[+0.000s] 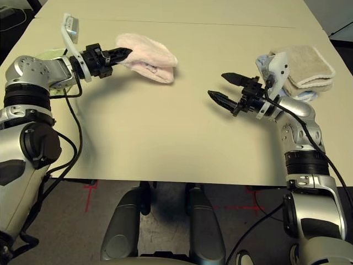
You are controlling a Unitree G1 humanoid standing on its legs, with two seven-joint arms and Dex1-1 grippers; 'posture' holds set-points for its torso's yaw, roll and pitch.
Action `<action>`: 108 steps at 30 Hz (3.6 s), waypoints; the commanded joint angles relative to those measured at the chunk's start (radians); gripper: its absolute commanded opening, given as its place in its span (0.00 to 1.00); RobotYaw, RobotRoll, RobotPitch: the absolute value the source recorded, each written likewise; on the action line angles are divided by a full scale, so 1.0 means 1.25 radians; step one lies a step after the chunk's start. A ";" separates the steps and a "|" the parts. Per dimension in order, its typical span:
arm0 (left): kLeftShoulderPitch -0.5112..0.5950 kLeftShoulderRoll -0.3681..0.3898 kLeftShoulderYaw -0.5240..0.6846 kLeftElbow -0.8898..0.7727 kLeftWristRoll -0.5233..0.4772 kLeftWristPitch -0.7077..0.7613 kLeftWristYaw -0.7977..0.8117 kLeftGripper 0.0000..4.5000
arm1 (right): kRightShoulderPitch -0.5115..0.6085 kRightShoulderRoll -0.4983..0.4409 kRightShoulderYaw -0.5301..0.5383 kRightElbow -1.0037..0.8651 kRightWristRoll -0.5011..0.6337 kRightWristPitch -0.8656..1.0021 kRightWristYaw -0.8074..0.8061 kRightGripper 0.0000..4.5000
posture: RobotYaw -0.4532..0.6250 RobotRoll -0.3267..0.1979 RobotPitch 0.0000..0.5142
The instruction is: Fold the towel and set it aside.
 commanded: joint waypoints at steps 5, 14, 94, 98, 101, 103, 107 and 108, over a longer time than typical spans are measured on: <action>0.042 -0.006 0.086 -0.118 -0.045 -0.115 0.125 0.01 | -0.004 0.002 0.008 0.015 -0.006 -0.007 0.011 1.00 | 0.55 0.62 0.45; 0.016 0.024 0.119 -0.036 -0.020 -0.385 0.245 0.01 | -0.005 0.004 0.010 0.008 -0.003 0.000 0.011 1.00 | 0.55 0.62 0.46; 0.467 0.145 0.094 -0.522 -0.253 -0.057 0.436 0.99 | -0.097 0.052 0.018 -0.022 0.035 0.068 0.047 1.00 | 0.56 0.62 0.43; 0.434 0.202 0.072 -0.521 -0.318 0.092 0.358 0.99 | -0.101 0.053 0.018 -0.017 0.033 0.065 0.048 1.00 | 0.56 0.62 0.43; 0.402 0.223 0.066 -0.523 -0.362 0.206 0.323 0.99 | -0.104 0.052 0.017 -0.011 0.031 0.062 0.049 1.00 | 0.56 0.62 0.43; 0.387 0.234 0.051 -0.521 -0.361 0.254 0.313 0.99 | -0.106 0.053 0.016 -0.008 0.030 0.059 0.048 1.00 | 0.56 0.62 0.43; 0.391 0.290 -0.021 -0.549 -0.338 0.329 0.267 0.99 | -0.105 0.055 0.016 -0.010 0.030 0.056 0.046 1.00 | 0.56 0.62 0.43; 0.395 0.305 -0.035 -0.557 -0.337 0.342 0.250 0.99 | -0.105 0.055 0.016 -0.011 0.030 0.056 0.046 1.00 | 0.56 0.62 0.43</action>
